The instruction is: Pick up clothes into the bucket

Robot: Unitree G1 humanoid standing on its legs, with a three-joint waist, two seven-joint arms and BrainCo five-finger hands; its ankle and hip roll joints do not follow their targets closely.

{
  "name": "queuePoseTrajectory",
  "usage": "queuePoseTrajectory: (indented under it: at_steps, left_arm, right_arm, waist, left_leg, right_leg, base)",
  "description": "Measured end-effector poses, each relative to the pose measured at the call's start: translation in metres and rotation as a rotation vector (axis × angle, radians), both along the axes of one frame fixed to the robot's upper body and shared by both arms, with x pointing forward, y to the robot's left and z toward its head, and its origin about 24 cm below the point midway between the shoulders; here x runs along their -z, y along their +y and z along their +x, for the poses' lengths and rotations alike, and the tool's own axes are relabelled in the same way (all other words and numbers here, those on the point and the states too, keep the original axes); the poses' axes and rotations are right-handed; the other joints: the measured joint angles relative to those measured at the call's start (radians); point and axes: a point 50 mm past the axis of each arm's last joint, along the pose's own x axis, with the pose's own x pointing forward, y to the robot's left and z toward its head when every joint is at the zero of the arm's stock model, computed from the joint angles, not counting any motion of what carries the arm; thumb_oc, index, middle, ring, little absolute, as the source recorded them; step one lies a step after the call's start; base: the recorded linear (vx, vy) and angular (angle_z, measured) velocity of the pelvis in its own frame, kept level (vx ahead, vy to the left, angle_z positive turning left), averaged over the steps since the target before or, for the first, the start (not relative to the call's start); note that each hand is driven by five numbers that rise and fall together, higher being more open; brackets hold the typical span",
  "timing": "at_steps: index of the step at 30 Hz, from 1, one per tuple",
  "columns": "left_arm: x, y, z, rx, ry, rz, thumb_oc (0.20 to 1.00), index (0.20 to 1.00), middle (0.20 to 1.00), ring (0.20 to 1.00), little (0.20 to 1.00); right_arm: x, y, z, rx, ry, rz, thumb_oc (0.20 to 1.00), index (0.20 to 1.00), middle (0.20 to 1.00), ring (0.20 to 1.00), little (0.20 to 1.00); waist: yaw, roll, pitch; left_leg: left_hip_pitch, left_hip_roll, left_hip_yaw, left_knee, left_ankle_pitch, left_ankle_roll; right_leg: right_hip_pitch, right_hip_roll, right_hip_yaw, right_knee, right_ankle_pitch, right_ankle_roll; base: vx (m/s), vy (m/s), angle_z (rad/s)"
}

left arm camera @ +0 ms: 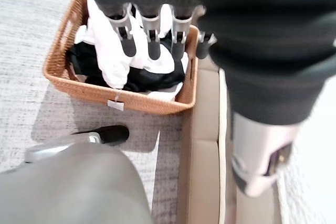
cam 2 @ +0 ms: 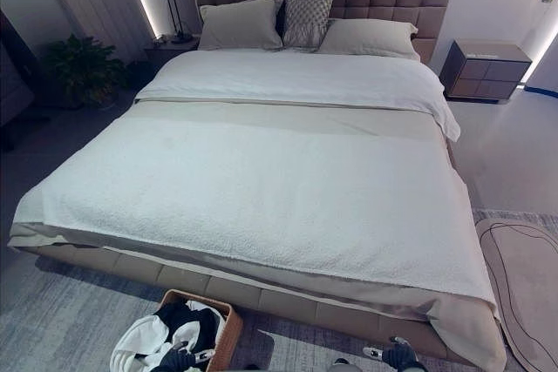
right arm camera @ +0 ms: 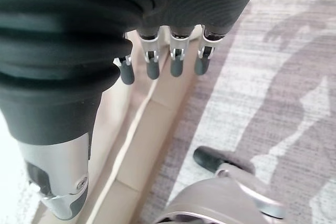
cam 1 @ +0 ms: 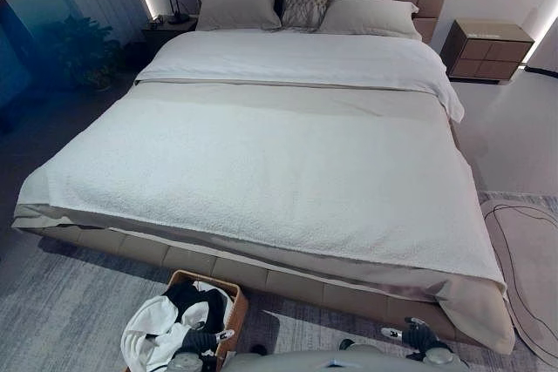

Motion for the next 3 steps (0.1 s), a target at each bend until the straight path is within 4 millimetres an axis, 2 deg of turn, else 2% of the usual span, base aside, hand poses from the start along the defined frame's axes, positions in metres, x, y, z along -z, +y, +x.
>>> queuePoseTrajectory:
  at_steps: [3]
  left_arm:
    - [-0.0005,-0.0009,0.0026,0.008,-0.007,-0.001,1.0,1.0,1.0,1.0,1.0]
  right_arm:
    - [0.0001,0.0004,0.0,-0.002,0.002,0.006,1.0,1.0,1.0,1.0,1.0]
  waist:
    - [-0.002,0.001,-0.004]
  left_leg:
    - [0.001,0.0,0.001,-0.003,0.0,0.0]
  right_leg:
    - [0.001,0.002,0.002,-0.007,0.001,0.001]
  base:
    - [0.0,0.0,0.0]
